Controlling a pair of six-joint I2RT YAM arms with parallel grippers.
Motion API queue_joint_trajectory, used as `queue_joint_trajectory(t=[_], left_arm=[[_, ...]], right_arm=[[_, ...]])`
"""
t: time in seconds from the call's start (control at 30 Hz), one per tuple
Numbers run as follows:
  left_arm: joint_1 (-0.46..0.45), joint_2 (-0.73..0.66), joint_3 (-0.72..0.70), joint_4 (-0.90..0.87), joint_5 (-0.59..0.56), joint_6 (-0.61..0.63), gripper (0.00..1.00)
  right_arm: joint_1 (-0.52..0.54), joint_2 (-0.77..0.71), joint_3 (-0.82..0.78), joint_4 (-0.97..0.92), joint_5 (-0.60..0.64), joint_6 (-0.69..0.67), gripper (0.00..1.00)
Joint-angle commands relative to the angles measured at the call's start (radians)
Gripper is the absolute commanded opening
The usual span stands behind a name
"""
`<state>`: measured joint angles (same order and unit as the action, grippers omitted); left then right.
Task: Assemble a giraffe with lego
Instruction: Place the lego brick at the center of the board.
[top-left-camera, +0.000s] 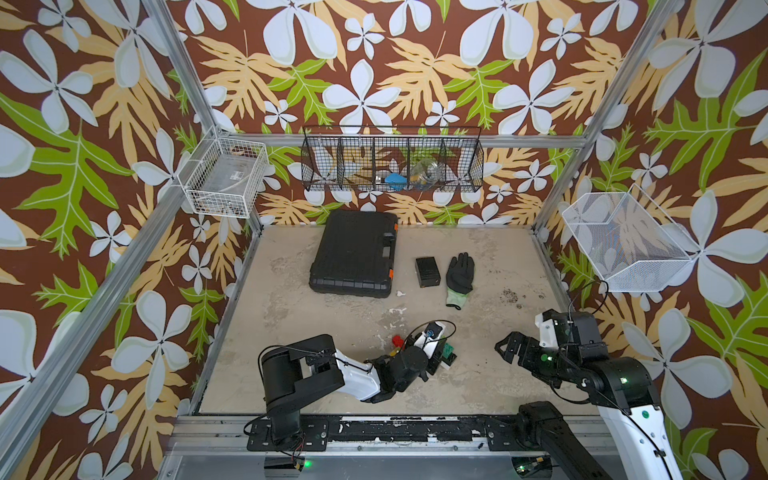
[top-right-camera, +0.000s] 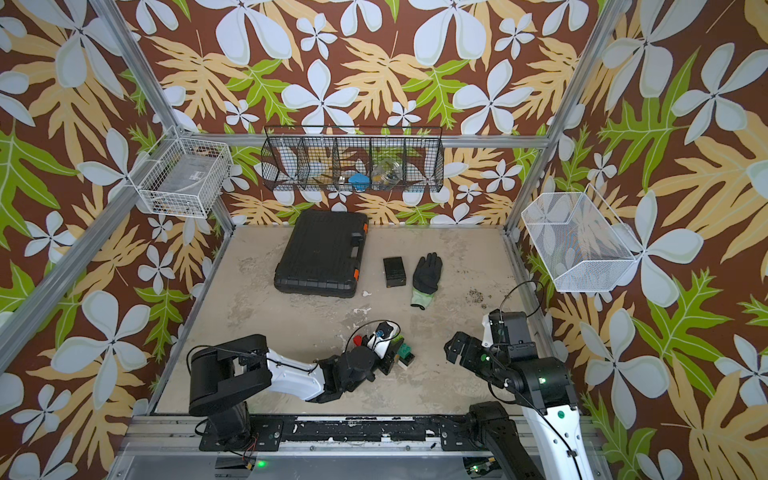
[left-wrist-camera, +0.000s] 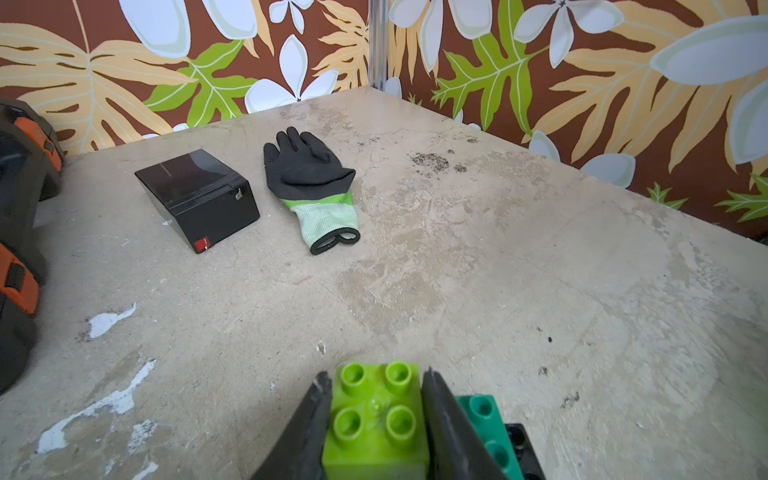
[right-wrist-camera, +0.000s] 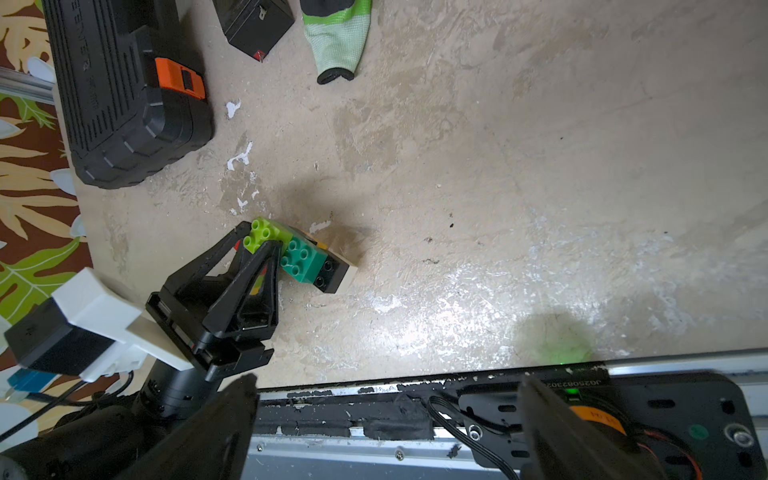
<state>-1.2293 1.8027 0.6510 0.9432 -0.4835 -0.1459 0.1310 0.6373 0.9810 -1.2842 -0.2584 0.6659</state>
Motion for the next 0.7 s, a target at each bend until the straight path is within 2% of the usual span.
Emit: queue_joint_trajectory(t=[0.0,0.33,0.67], left_arm=[[-0.018,0.018,-0.006,0.07,-0.052,-0.009,0.2],[-0.054,0.09,-0.066,0.177,-0.144,-0.001,0.24],[-0.086,0.069,-0.133,0.22,-0.164,-0.008,0.37]], right_arm=[[-0.001,-0.015,0.003,-0.038,0.017,0.004,1.0],[-0.001,-0.09,-0.036,-0.049,-0.018,0.066,1.0],[0.0,-0.106,-0.031,-0.053,-0.01,0.081,1.0]])
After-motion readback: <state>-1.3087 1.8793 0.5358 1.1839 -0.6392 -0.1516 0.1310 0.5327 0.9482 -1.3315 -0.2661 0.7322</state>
